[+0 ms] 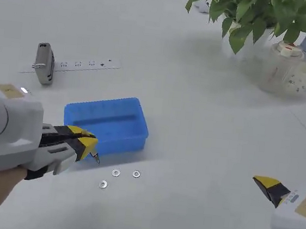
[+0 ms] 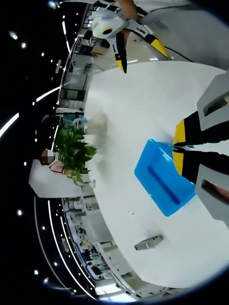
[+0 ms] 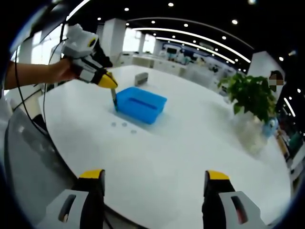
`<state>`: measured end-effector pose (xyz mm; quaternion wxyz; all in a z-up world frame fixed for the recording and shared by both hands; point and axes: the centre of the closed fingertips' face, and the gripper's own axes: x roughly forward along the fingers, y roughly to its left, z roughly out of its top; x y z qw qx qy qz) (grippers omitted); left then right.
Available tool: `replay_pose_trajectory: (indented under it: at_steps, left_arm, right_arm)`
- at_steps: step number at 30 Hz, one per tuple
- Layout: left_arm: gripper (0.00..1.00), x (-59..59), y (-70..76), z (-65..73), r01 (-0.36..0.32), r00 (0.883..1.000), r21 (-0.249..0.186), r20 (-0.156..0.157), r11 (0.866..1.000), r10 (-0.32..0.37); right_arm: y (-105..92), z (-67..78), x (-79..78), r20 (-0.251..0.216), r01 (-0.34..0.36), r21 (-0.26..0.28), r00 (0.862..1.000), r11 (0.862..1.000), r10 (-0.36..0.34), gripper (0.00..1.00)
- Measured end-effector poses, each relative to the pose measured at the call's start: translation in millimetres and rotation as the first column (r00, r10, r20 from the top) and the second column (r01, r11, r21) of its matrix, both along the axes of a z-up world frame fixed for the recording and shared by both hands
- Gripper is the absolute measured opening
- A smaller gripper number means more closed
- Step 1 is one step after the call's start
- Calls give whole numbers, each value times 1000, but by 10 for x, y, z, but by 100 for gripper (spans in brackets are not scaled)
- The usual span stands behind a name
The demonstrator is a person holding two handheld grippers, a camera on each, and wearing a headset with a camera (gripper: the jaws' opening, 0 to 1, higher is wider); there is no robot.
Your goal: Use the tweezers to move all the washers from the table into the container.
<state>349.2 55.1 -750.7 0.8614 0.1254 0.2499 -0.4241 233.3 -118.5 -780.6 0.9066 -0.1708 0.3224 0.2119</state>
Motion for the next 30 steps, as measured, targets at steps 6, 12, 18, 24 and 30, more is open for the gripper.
replay_pose_trajectory:
  at_steps: [6, 12, 18, 24, 30]
  left_arm:
    - [0, -50, 7, -81, -1, 1000, 3, -22, 1000, 1]
    - [0, -86, 1, -166, 10, 999, 11, -46, 1000, -10]
    - [0, -143, -34, -190, 18, 998, 6, -60, 1000, -17]
    - [0, -153, -47, -212, 21, 998, 9, -64, 1000, -20]
    - [0, -166, -44, -246, 19, 997, 13, -71, 1000, -18]
  right_arm:
    - [4, -5, -2, -3, -4, 0, 1000, 1000, 4, 83]
    - [2, 2, 2, 1, -3, 1, 1000, 1000, 3, 84]
    - [-1, 3, 4, 1, 0, 3, 1000, 1000, 0, 84]
    - [-1, 0, 5, 1, 0, 2, 1000, 1000, 0, 84]
    - [4, 2, 1, -1, -2, 5, 1000, 1000, 2, 84]
